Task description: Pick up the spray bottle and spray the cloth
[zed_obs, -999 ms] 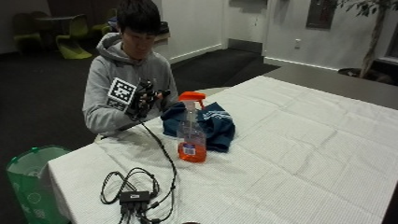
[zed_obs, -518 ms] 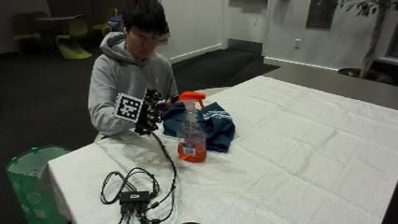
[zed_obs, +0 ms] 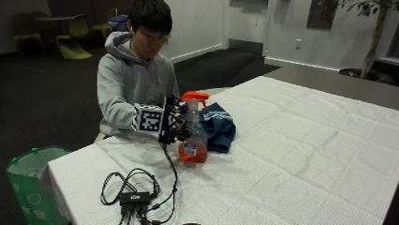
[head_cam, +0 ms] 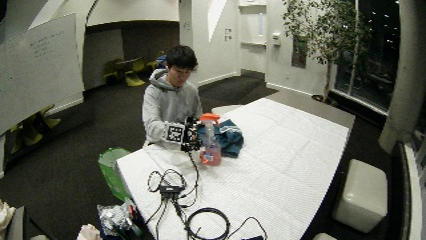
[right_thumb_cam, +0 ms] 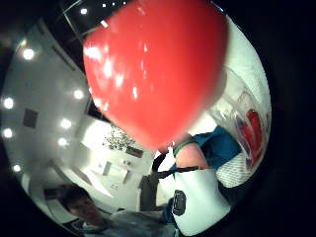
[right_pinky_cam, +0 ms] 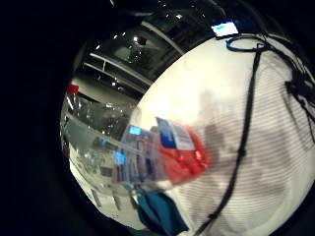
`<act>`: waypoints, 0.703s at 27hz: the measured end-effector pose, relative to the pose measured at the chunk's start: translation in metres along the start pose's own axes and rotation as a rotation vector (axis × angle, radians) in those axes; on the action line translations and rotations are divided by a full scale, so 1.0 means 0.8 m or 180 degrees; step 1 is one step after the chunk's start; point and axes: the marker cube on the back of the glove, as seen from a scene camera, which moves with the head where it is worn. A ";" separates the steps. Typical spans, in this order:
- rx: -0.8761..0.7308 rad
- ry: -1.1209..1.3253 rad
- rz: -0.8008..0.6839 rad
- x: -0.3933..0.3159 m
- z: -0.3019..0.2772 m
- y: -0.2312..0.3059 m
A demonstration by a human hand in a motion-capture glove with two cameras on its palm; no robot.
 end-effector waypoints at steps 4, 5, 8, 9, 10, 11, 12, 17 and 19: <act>-0.0055 -0.0037 0.0194 -0.005 0.012 -0.021; -0.0070 -0.0062 0.0241 -0.006 0.014 -0.026; -0.0137 -0.0188 0.0345 -0.010 0.023 -0.035; -0.0159 -0.0223 0.0364 -0.012 0.026 -0.038; -0.0181 -0.0247 0.0376 -0.014 0.030 -0.039; -0.0208 -0.0259 0.0383 -0.016 0.033 -0.041; -0.0243 -0.0262 0.0386 -0.018 0.035 -0.044; -0.0511 -0.0146 0.0288 -0.025 0.046 -0.058; -0.0683 -0.0011 0.0212 -0.028 0.049 -0.064</act>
